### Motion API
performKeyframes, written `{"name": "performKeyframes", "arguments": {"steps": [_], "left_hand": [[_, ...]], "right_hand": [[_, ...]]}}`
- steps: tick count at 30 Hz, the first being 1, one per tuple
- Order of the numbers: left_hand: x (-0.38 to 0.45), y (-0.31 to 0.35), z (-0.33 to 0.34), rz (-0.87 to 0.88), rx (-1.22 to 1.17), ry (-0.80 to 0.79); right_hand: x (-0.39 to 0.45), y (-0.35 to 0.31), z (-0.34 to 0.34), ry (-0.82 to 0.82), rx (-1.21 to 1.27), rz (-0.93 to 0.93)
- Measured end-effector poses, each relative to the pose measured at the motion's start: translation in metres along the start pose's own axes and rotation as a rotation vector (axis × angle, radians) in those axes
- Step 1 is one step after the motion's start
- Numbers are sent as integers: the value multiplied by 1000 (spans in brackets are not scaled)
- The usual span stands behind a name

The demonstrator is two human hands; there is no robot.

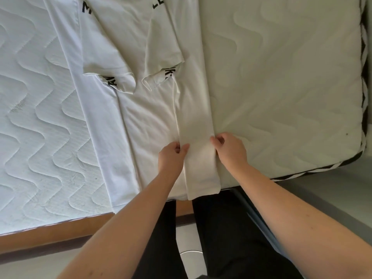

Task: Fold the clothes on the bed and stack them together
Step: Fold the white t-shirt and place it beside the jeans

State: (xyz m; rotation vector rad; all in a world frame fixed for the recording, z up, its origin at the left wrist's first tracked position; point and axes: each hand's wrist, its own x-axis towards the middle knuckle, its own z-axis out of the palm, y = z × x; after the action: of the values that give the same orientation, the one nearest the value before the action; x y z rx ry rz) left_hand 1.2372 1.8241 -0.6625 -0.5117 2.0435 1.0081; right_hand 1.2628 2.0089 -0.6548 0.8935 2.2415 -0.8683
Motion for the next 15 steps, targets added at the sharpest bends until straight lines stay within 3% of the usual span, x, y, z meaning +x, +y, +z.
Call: {"name": "performKeyframes", "arguments": {"steps": [5,9,11,15], "left_hand": [[-14,-21,7,-10,99,-66],[-24,-42,19,13,220,-168],[-30,-49,25,42,282,-217],[-34,-56,28,-4,237,-246]], "right_hand": [[-28,22,15,-157,-58,-27],[-41,35,23,-125,17,15],[-48,38,26,-203,-15,22],[-60,52,25,-309,-60,75]]}}
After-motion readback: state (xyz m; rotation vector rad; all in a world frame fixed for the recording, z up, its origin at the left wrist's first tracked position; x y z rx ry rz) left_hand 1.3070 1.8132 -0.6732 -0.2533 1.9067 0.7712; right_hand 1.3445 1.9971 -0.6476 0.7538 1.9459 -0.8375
